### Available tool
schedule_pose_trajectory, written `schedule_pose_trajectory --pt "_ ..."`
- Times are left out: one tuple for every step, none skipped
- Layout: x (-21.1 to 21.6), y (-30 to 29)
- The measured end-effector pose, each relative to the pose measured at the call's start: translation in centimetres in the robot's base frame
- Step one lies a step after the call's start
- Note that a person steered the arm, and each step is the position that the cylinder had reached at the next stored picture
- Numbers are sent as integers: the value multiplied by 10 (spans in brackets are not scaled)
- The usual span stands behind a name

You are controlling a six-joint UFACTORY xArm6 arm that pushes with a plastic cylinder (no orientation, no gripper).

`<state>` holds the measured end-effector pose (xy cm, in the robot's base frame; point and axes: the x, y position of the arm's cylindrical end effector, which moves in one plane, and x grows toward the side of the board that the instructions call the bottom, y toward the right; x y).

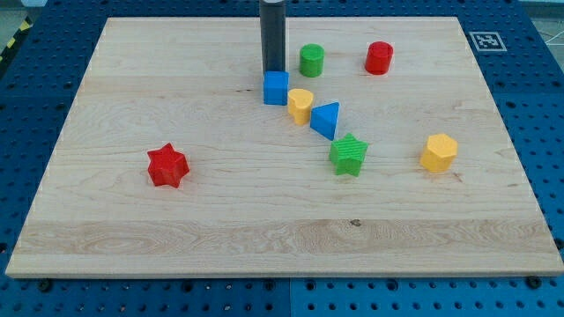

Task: Push green circle a bit left

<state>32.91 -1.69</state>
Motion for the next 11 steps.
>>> schedule_pose_trajectory --pt "0 -6" --pt "-2 -16" --pt "-20 -33" --pt "-27 -34" --pt "-30 -34" --pt "-60 -34" --pt "-99 -18" --pt "-110 23" --pt "-94 81" --pt "-61 117" --pt "-28 119"
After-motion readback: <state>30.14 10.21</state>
